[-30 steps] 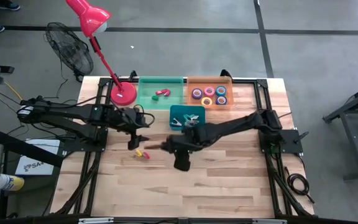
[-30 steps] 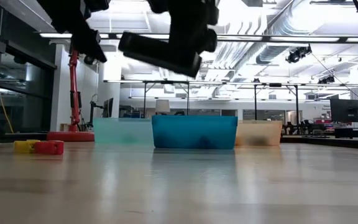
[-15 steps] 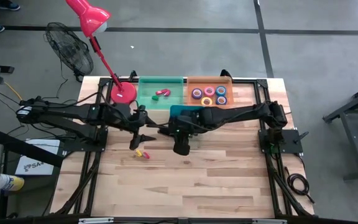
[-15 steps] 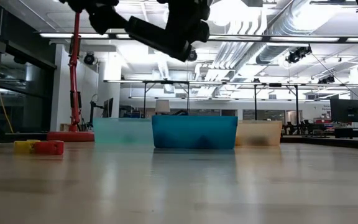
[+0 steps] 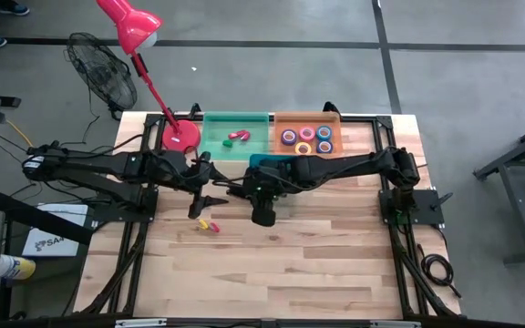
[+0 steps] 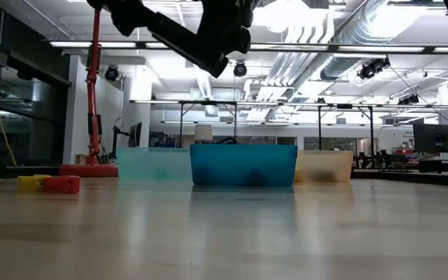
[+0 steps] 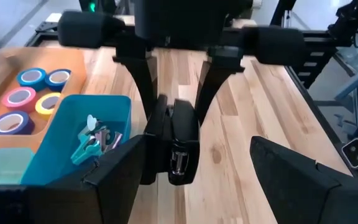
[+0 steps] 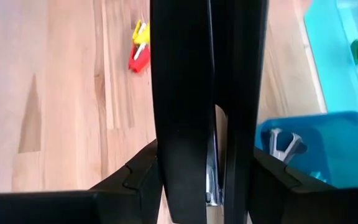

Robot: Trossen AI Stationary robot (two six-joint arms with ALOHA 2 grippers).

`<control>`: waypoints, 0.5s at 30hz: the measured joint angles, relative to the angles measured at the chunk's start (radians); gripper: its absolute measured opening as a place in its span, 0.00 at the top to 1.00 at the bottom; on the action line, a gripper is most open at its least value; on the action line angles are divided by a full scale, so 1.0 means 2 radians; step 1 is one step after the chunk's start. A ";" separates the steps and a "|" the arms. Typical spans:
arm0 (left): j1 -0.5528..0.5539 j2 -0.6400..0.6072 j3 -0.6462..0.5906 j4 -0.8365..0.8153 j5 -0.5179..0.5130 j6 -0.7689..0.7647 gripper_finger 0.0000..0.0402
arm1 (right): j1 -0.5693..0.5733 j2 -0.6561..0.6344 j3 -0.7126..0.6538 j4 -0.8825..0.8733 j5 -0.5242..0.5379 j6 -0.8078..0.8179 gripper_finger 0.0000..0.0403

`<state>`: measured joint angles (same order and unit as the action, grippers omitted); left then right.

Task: Pick and place Stapler, Stapler remover, tape
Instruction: Put the black stapler into the green bin

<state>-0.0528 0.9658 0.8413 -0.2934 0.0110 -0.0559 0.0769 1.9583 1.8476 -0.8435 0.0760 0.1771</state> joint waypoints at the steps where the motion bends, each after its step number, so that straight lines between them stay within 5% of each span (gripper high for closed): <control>1: 0.000 0.000 0.000 0.001 -0.001 0.000 0.28 | 0.000 0.000 0.000 0.006 -0.001 -0.002 0.60; 15: 0.000 0.003 -0.001 -0.006 -0.052 0.004 0.28 | 0.000 -0.001 0.002 0.038 -0.009 -0.007 0.60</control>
<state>-0.0528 0.9714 0.8394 -0.3062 -0.0923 -0.0486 0.0767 1.9560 1.8515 -0.7674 0.0583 0.1638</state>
